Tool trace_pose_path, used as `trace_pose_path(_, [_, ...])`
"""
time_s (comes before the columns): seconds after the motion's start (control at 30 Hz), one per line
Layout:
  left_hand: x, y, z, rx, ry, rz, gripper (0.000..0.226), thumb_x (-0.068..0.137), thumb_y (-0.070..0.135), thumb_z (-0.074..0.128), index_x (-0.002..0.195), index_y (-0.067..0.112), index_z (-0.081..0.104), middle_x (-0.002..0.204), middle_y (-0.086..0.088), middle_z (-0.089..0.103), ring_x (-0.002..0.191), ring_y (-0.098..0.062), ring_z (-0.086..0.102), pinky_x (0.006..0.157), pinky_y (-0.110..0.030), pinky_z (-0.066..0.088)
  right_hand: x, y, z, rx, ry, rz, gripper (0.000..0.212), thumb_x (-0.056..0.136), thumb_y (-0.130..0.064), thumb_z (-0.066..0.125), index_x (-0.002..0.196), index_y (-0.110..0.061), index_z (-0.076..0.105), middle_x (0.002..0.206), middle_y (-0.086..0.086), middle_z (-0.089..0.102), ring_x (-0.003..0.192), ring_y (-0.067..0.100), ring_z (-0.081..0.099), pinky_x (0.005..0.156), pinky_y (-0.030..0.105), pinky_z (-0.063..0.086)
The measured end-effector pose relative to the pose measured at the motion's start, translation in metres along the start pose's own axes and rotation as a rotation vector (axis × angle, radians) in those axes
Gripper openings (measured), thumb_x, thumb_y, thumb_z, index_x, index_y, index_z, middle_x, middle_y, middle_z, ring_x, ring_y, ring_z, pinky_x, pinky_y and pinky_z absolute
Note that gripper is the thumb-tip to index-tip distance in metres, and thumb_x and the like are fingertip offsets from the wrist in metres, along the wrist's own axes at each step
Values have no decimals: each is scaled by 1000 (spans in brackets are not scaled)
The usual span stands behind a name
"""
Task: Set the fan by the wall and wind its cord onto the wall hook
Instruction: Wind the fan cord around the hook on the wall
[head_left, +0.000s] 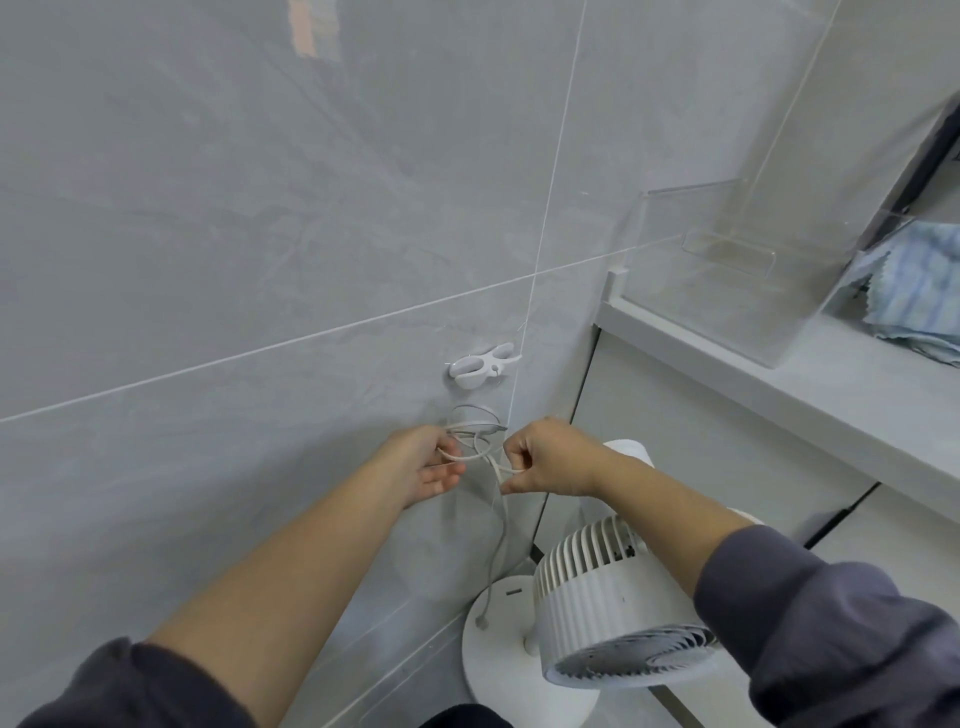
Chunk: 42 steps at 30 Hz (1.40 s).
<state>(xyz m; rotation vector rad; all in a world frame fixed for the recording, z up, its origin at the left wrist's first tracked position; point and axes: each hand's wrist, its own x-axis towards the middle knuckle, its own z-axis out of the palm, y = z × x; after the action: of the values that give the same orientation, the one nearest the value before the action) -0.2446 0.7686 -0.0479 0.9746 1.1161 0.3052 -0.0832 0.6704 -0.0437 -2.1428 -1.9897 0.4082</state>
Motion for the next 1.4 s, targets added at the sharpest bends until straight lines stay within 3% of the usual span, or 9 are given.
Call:
trace_pose_path(0.2, [-6,5,2,-150,-71,133,35,93,-8,24,79,10,50,58,-7,42,55,-19,50,87,-48,50,-2,-1,-8,86,-85,91,43,80,-44,73,55,-17,49,46,-8,41,46,7,35,53,24,33])
trace_pose_path(0.37, [-15,18,-8,-195,-151,175,28,93,10,27,71,17,44,35,6,23,27,-8,18,46,-20,38,2,-3,-21,513,-179,210,19,90,-23,59,88,-13,75,59,-5,46,57,12,41,60,22,41])
trace_pose_path(0.47, [-16,21,-23,142,-151,297,41,92,47,46,69,16,63,40,7,26,34,-9,20,40,-18,20,3,-4,-22,470,-145,225,15,91,-22,62,83,-20,75,65,-3,54,52,8,51,58,18,47])
trace_pose_path(0.57, [-18,18,-32,560,-76,548,9,82,22,68,74,19,72,45,10,47,45,-8,38,45,-21,32,6,-8,-14,418,-49,280,13,88,-21,68,75,-17,71,68,-1,64,57,9,63,55,19,52])
trace_pose_path(0.73, [-14,14,-37,1066,63,1001,25,78,-3,59,82,20,68,73,7,51,66,-8,50,65,-24,40,8,-16,-5,524,34,345,14,91,-13,61,78,-7,64,75,8,68,64,19,73,59,27,59])
trace_pose_path(0.9, [-19,7,-42,1190,-17,1146,32,73,-9,47,77,14,68,108,-1,50,91,-23,55,78,-39,48,6,-18,-13,595,53,324,13,96,-11,50,85,-8,57,66,6,64,52,19,56,51,25,51])
trace_pose_path(1.1, [-16,-2,-36,1482,-36,1242,22,83,16,51,87,14,73,122,-3,60,112,-24,46,95,-32,38,6,-21,-20,698,29,260,22,90,-27,60,72,-15,64,59,-3,46,52,9,39,53,20,36])
trace_pose_path(1.23, [-14,-4,-28,1334,69,1123,47,91,39,36,67,14,67,93,2,69,94,-19,50,87,-35,40,4,-16,-19,700,135,251,25,91,-26,62,68,-18,63,54,-10,49,53,8,39,50,18,34])
trace_pose_path(1.4, [-18,0,-14,776,164,824,29,66,34,59,52,17,41,60,-5,45,60,-13,41,60,-33,41,2,-14,-18,798,190,277,22,93,-24,59,74,-15,61,55,-11,49,57,12,37,55,22,34])
